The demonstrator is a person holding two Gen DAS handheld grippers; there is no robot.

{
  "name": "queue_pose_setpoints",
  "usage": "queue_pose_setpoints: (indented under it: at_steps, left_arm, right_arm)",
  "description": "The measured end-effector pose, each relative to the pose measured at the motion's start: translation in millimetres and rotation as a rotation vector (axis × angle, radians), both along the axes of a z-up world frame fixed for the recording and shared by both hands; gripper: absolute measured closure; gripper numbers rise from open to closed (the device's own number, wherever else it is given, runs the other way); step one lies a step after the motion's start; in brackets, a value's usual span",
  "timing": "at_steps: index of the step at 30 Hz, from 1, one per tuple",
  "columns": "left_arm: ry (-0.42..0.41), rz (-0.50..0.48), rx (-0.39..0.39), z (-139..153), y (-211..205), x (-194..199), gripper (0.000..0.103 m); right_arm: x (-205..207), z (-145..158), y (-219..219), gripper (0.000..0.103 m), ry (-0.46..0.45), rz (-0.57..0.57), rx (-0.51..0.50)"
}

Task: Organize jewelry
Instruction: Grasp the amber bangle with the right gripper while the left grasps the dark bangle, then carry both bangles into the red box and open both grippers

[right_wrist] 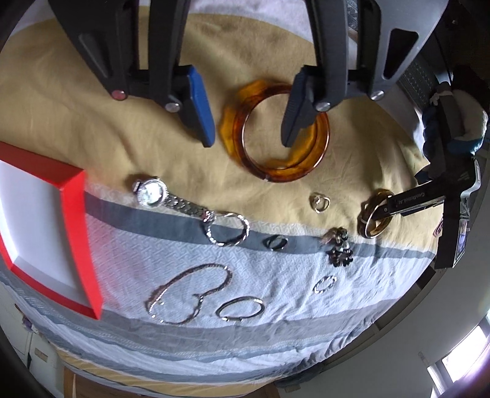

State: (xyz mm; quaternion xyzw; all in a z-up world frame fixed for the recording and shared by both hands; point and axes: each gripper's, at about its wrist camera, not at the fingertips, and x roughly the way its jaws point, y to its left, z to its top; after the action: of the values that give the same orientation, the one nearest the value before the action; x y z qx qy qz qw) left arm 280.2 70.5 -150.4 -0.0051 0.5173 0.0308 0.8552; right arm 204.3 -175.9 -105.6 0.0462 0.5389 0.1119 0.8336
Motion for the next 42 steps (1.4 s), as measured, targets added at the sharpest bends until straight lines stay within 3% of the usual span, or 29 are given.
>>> queue_pose_setpoints:
  at_steps: [3, 8, 16, 19, 28, 42]
  left_arm:
    - [0.009, 0.008, -0.039, -3.4, 5.1, 1.2, 0.017]
    - [-0.009, -0.001, -0.029, -3.0, 4.6, 0.8, 0.022]
    - [-0.039, -0.026, 0.0, 3.6, -1.6, 3.9, 0.065]
    - [-0.037, -0.039, -0.003, 8.9, -2.4, 1.2, 0.091]
    - [-0.075, -0.041, 0.028, 41.1, -5.6, -24.1, 0.094]
    - [-0.269, -0.072, 0.076, 146.4, -11.3, -104.6, 0.094]
  right_arm:
    - [3.9, -8.7, 3.1, 0.07, 0.015, 0.009, -0.004]
    - [11.8, -20.5, 6.9, 0.077, 0.021, 0.016, -0.017]
    - [22.2, -31.5, 20.1, 0.087, 0.0, 0.053, -0.101]
    - [26.4, -31.2, 25.5, 0.09, -0.006, 0.061, -0.114]
    - [9.4, 1.0, 29.3, 0.094, -0.088, 0.058, -0.15]
    - [-70.8, 105.4, 24.1, 0.094, -0.294, 0.016, -0.182]
